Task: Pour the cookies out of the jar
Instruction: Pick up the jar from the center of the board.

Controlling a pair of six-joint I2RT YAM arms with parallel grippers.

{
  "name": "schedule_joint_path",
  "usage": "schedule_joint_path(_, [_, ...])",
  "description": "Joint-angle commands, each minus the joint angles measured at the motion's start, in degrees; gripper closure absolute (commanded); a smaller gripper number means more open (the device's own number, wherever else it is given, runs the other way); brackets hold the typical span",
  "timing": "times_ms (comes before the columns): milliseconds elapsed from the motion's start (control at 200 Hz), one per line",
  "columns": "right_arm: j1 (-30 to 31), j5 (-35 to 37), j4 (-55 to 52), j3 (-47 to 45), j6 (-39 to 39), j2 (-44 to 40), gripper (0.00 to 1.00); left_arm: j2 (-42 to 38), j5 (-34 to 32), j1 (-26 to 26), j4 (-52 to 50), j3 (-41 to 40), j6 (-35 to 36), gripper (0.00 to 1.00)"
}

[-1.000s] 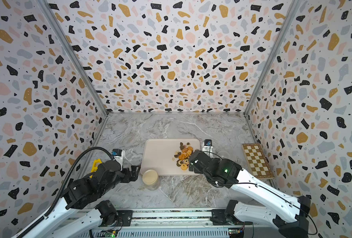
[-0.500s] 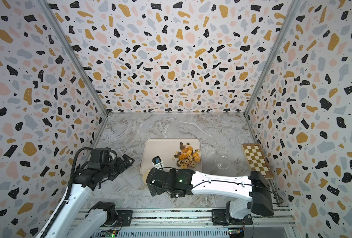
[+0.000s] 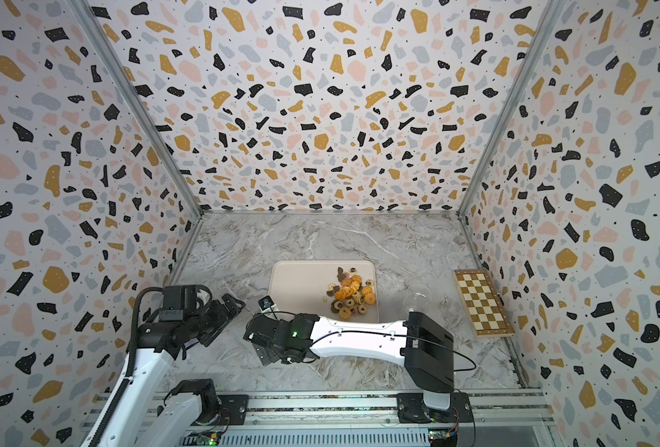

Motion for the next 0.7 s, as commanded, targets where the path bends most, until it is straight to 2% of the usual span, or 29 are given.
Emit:
schedule_joint_path(0, [-0.75,2.76,-2.56,2.24,0.16,1.29,0.01,-0.63,0.1,0.61,1.31,-0.72,-0.05,0.0])
schedule_joint_path(360, [-2.49,2.39,1.19,1.77,0.4,5.46,0.02,-1.34,-0.43,0.75,2.02,-1.84,0.21,0.01])
schedule_joint_path(566, [-3.83,0.11,4.31,-1.26,0.71,4.54,0.11,-0.67,0.1,0.75,2.29,-1.9,0.55,0.0])
schedule_joint_path(696, [-4.31,-1.93,6.26,-2.82,0.87,3.5,0.23,-0.68,0.45,0.75,2.62,-2.08,0.6,0.0])
